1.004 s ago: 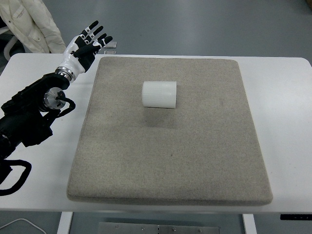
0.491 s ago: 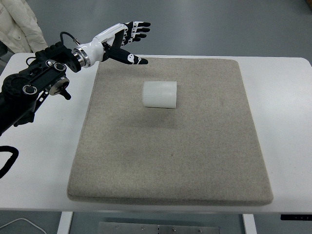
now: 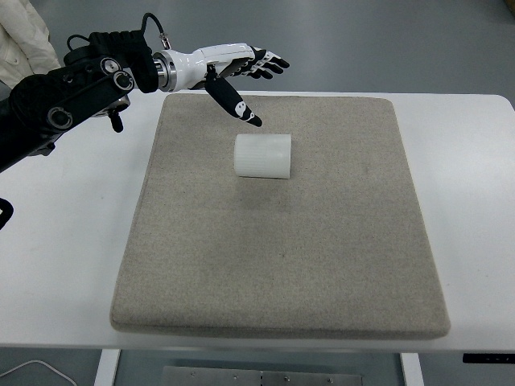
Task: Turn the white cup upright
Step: 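Reach the left hand over the pad toward the sideways white cup, then lower the left hand onto the white cup and close fingers around it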
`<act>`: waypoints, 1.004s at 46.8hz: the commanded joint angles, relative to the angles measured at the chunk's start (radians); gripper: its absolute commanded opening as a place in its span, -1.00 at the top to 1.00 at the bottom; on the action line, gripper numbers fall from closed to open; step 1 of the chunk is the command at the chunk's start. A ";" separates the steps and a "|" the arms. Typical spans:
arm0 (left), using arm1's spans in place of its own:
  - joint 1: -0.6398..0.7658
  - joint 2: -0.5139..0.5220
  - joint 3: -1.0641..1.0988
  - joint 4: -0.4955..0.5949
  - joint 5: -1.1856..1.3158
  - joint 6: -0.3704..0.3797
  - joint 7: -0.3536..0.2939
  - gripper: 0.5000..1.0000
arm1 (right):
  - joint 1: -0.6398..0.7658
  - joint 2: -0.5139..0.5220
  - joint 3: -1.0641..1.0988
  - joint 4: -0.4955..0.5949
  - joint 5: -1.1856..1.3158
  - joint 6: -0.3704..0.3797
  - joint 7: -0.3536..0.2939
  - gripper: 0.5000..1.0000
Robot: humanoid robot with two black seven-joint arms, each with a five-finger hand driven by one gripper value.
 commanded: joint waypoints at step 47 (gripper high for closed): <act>-0.040 -0.135 0.200 -0.001 0.017 0.009 0.174 -0.96 | -0.001 0.000 -0.001 0.011 -0.001 -0.002 0.002 -0.72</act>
